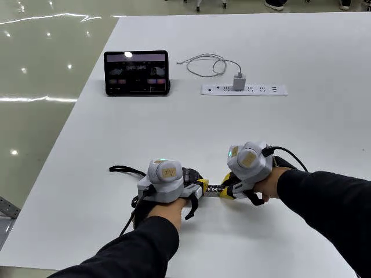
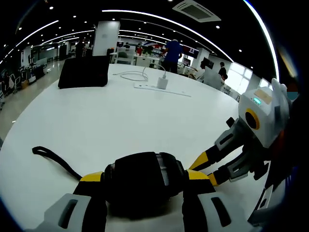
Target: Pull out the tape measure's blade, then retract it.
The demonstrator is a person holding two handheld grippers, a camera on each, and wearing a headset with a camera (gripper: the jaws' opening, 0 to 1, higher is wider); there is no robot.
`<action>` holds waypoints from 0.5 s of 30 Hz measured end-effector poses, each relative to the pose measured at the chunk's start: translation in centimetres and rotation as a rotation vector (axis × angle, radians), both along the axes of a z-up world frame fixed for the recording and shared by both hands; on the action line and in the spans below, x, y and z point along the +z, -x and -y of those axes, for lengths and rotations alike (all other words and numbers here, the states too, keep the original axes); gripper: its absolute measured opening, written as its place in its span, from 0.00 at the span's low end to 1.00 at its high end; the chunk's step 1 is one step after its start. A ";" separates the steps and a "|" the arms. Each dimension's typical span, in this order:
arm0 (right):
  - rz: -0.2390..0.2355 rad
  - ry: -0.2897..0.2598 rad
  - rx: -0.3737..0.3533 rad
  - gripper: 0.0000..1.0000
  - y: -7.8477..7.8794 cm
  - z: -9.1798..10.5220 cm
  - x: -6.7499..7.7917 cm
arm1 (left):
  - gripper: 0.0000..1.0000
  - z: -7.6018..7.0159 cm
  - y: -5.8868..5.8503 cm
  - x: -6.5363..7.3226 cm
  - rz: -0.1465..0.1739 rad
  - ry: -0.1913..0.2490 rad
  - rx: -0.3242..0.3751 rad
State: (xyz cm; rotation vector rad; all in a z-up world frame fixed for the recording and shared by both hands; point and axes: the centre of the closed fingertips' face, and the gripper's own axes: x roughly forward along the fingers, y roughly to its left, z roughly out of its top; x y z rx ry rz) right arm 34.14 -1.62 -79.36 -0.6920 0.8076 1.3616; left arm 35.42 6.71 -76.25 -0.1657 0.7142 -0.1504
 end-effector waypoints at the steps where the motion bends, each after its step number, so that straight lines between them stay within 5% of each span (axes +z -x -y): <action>1: 0.000 0.002 0.001 0.10 0.0 -0.1 0.0 | 0.59 0.0 0.0 0.0 -0.001 0.001 0.000; 15: -0.004 -0.017 0.009 0.10 0.0 -1.0 0.1 | 0.59 0.0 0.0 0.0 -0.001 0.006 0.000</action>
